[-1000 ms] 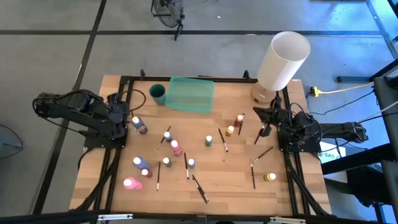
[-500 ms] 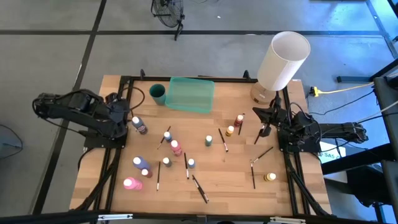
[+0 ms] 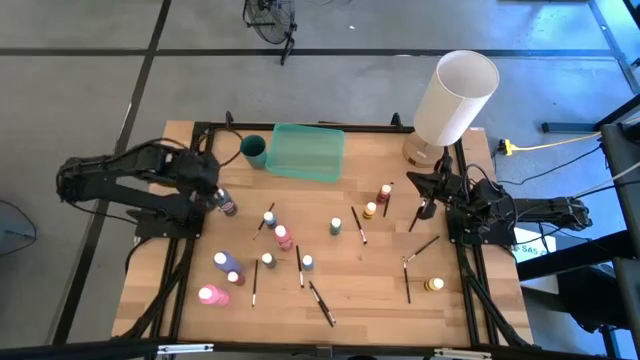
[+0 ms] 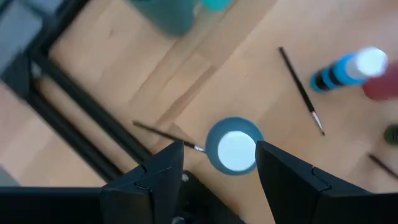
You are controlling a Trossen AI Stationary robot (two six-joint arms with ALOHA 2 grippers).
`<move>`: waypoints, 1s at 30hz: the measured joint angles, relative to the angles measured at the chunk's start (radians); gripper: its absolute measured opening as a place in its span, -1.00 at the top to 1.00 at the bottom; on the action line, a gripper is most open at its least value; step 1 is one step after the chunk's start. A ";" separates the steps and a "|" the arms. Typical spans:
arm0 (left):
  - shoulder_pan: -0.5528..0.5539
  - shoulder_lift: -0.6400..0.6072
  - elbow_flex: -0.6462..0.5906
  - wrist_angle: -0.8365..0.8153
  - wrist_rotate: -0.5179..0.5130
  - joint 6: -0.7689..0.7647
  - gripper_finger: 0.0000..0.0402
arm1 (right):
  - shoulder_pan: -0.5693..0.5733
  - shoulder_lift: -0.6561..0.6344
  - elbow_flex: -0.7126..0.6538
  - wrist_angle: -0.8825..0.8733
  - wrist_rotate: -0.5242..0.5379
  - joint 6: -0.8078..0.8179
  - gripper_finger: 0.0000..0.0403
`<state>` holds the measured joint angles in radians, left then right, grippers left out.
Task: Pick & Place Paint Supplies
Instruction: Put the big black paint bottle into the green bin
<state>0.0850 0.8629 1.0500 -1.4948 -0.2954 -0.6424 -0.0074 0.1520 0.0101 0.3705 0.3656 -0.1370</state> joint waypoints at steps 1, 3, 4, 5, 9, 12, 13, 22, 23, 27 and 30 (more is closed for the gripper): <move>0.021 0.018 0.000 -0.004 0.007 -0.021 0.02 | 0.000 0.000 0.000 0.000 0.000 -0.001 0.98; 0.064 0.053 0.000 -0.017 0.013 -0.051 0.02 | 0.000 0.000 0.000 0.000 0.000 -0.002 0.98; 0.085 0.070 0.000 -0.026 0.024 -0.054 0.02 | 0.000 0.000 0.000 0.000 0.000 -0.004 0.98; 0.105 0.087 0.000 -0.037 0.041 -0.052 0.02 | 0.000 0.000 0.000 -0.001 0.000 -0.005 0.98; 0.166 0.129 0.000 -0.045 0.114 -0.014 0.02 | 0.000 0.000 0.000 -0.006 0.000 -0.006 0.98; 0.192 0.153 0.000 -0.043 0.146 0.026 0.02 | 0.000 0.000 0.000 -0.008 0.000 -0.009 0.98; 0.199 0.158 0.000 -0.042 0.160 0.041 0.02 | 0.000 0.000 0.000 -0.009 0.000 -0.009 0.98; 0.244 0.167 0.001 -0.038 0.232 0.135 0.02 | 0.000 0.000 0.000 -0.031 0.000 0.023 0.98; 0.248 0.167 0.001 -0.038 0.246 0.145 0.02 | 0.000 0.000 0.000 -0.030 0.000 0.025 0.98; 0.260 0.167 0.001 -0.037 0.265 0.167 0.02 | 0.000 0.000 0.000 -0.030 0.000 0.026 0.98; 0.261 0.166 0.001 -0.034 0.261 0.171 0.02 | 0.000 0.000 0.000 -0.031 0.000 0.026 0.98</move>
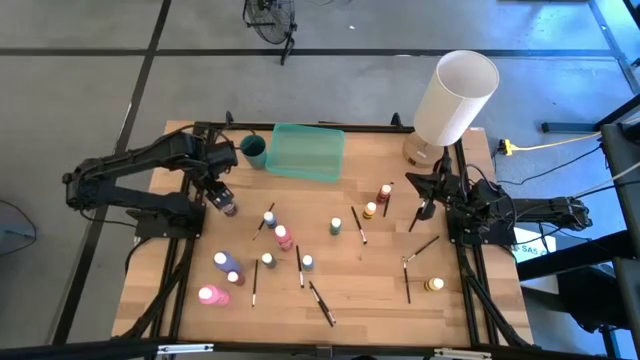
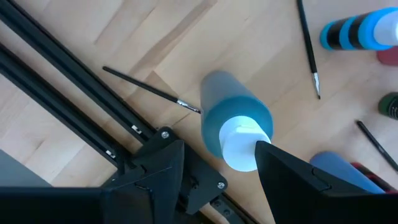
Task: Pick & Place Paint Supplies
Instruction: Put the big black paint bottle into the green bin
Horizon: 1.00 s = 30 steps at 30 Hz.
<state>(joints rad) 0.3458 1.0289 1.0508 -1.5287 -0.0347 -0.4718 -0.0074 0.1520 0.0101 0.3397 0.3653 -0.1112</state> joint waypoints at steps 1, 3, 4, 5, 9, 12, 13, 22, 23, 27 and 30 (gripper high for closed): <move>0.000 -0.001 0.000 0.000 -0.004 0.000 0.02 | 0.000 0.000 0.000 0.000 0.000 0.000 0.98; 0.000 -0.002 0.000 0.000 -0.019 0.000 0.02 | 0.000 0.000 0.000 0.000 0.000 -0.001 0.98; 0.000 -0.004 -0.001 0.000 -0.024 0.000 0.02 | 0.000 0.000 0.000 0.000 0.000 -0.001 0.98; 0.000 -0.005 -0.001 0.001 -0.026 0.004 0.02 | 0.000 0.000 0.000 0.000 0.000 -0.001 0.98; 0.000 -0.006 -0.001 0.010 -0.026 0.015 0.02 | 0.000 0.000 0.000 0.000 0.000 -0.005 0.98; 0.000 -0.006 -0.001 0.010 -0.018 0.015 0.02 | 0.000 0.000 0.000 0.000 0.000 -0.007 0.98; -0.001 -0.006 -0.001 0.010 -0.017 0.015 0.02 | 0.000 0.000 0.000 0.000 0.000 -0.008 0.98; 0.000 -0.006 -0.001 0.020 0.004 0.052 0.02 | 0.000 0.000 0.000 -0.007 0.000 -0.009 0.98; 0.000 -0.006 -0.001 0.022 0.004 0.056 0.02 | 0.000 0.000 0.000 -0.008 0.000 -0.009 0.98; -0.001 -0.006 -0.001 0.041 0.011 0.059 0.02 | 0.000 0.000 0.000 -0.008 0.000 -0.009 0.98; -0.001 -0.006 -0.001 0.053 0.020 0.059 0.02 | 0.000 0.000 0.000 -0.010 0.000 -0.009 0.98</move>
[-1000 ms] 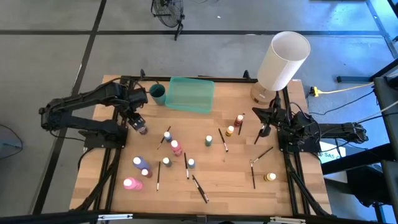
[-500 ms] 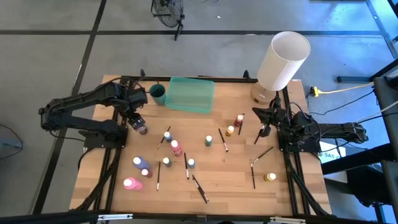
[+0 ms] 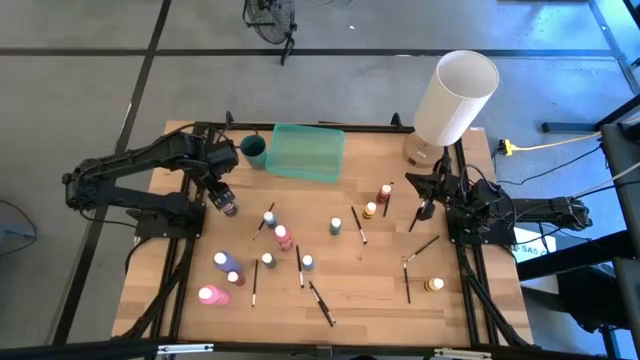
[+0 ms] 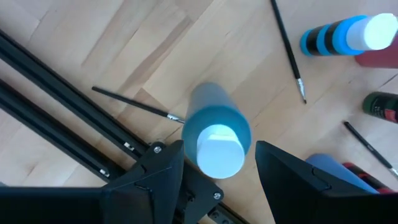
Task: Pick & Place Paint Supplies
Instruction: Put the big black paint bottle into the green bin
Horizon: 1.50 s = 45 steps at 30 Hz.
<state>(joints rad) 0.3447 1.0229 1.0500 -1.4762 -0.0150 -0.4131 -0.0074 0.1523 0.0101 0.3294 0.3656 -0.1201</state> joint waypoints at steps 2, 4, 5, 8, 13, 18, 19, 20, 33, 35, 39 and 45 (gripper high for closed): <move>-0.003 0.000 0.000 -0.001 0.000 -0.006 0.02 | 0.000 0.000 0.000 -0.010 0.000 0.000 0.98; -0.005 0.000 0.000 -0.002 -0.001 -0.013 0.02 | 0.000 0.000 0.000 -0.018 0.000 0.000 0.98; -0.005 0.000 0.000 -0.004 -0.001 -0.019 0.02 | 0.000 0.000 0.000 -0.019 0.000 0.000 0.98; -0.005 0.006 0.000 -0.016 -0.001 -0.052 0.02 | 0.000 0.000 0.000 -0.019 0.000 0.000 0.98; -0.005 0.022 0.000 -0.021 -0.015 -0.059 0.02 | 0.000 0.000 0.000 -0.021 0.000 0.000 0.98; -0.005 0.044 0.000 -0.019 -0.017 -0.062 0.02 | 0.000 0.000 0.000 -0.022 0.000 0.000 0.98; -0.005 0.050 0.000 -0.020 -0.017 -0.068 0.02 | 0.000 0.000 0.000 -0.021 0.000 0.000 0.98; -0.006 0.055 0.000 -0.020 -0.017 -0.071 0.02 | 0.000 0.000 0.000 -0.022 0.000 0.000 0.98; -0.018 0.064 -0.041 -0.031 -0.023 -0.099 0.02 | 0.000 0.000 0.000 -0.033 0.000 -0.001 0.98; -0.018 0.063 -0.067 -0.030 -0.020 -0.098 0.02 | 0.000 0.000 0.000 -0.034 0.000 -0.001 0.98; -0.018 0.060 -0.087 -0.015 -0.019 -0.096 0.02 | 0.000 0.000 0.000 -0.034 0.006 -0.001 0.98; -0.018 0.060 -0.088 0.017 -0.021 -0.071 0.02 | 0.000 0.000 0.000 -0.033 0.027 -0.001 0.98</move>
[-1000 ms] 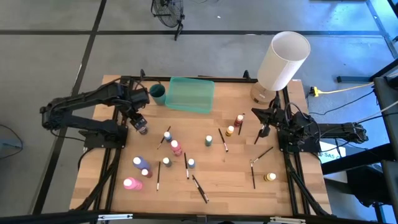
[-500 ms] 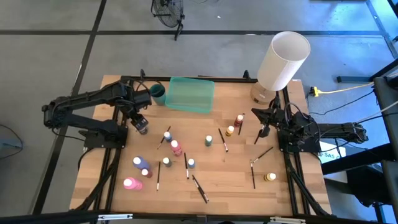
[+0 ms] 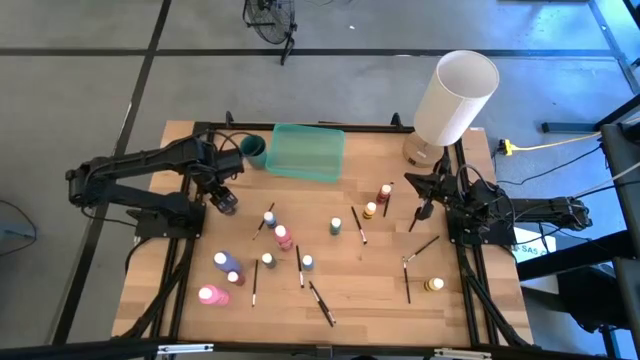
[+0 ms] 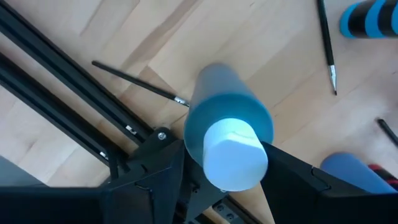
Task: Pick & Place Paint Supplies
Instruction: Put the big black paint bottle into the green bin
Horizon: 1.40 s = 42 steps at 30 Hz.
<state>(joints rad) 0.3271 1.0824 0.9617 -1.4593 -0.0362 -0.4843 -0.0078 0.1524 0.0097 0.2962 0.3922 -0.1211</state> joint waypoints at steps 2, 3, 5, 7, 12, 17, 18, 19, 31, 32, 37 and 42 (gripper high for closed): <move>0.000 0.000 0.000 0.000 -0.001 0.002 0.02 | 0.000 0.000 0.000 0.000 0.000 0.000 0.98; 0.000 0.000 0.000 0.000 -0.001 0.011 0.02 | 0.000 0.000 0.000 0.000 0.000 0.000 0.98; 0.000 0.000 0.000 0.000 -0.010 0.034 0.02 | 0.000 0.000 0.000 0.000 0.000 0.000 0.98; 0.000 0.000 0.000 0.001 -0.026 0.052 0.02 | 0.000 0.000 0.000 0.000 0.000 0.000 0.98; 0.000 0.000 -0.001 0.003 -0.043 0.054 0.08 | 0.000 0.000 0.000 0.000 0.000 0.000 0.98; 0.000 0.001 -0.001 0.003 -0.038 0.077 0.35 | 0.000 0.000 0.000 0.000 0.000 0.000 0.98; 0.000 0.001 -0.001 0.003 -0.036 0.089 0.41 | 0.000 0.000 0.000 0.000 0.000 0.000 0.98; 0.000 0.001 -0.001 0.003 -0.036 0.101 0.43 | 0.000 0.000 0.000 0.000 0.000 0.000 0.98; -0.028 0.001 0.000 0.002 0.013 0.176 0.43 | 0.000 0.000 0.000 0.000 0.000 0.000 0.98; -0.034 0.002 0.005 -0.001 0.013 0.169 0.43 | 0.000 0.000 0.000 0.000 0.000 0.000 0.98; -0.076 0.004 0.069 -0.033 -0.003 0.124 0.43 | 0.000 0.000 0.000 0.004 0.000 0.000 0.98; -0.115 0.008 0.157 -0.042 -0.018 0.097 0.43 | -0.001 0.000 0.000 0.012 0.001 -0.014 0.98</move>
<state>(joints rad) 0.2124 1.0908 1.1186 -1.5013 -0.0544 -0.3872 -0.0086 0.1524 0.0097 0.3079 0.3928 -0.1353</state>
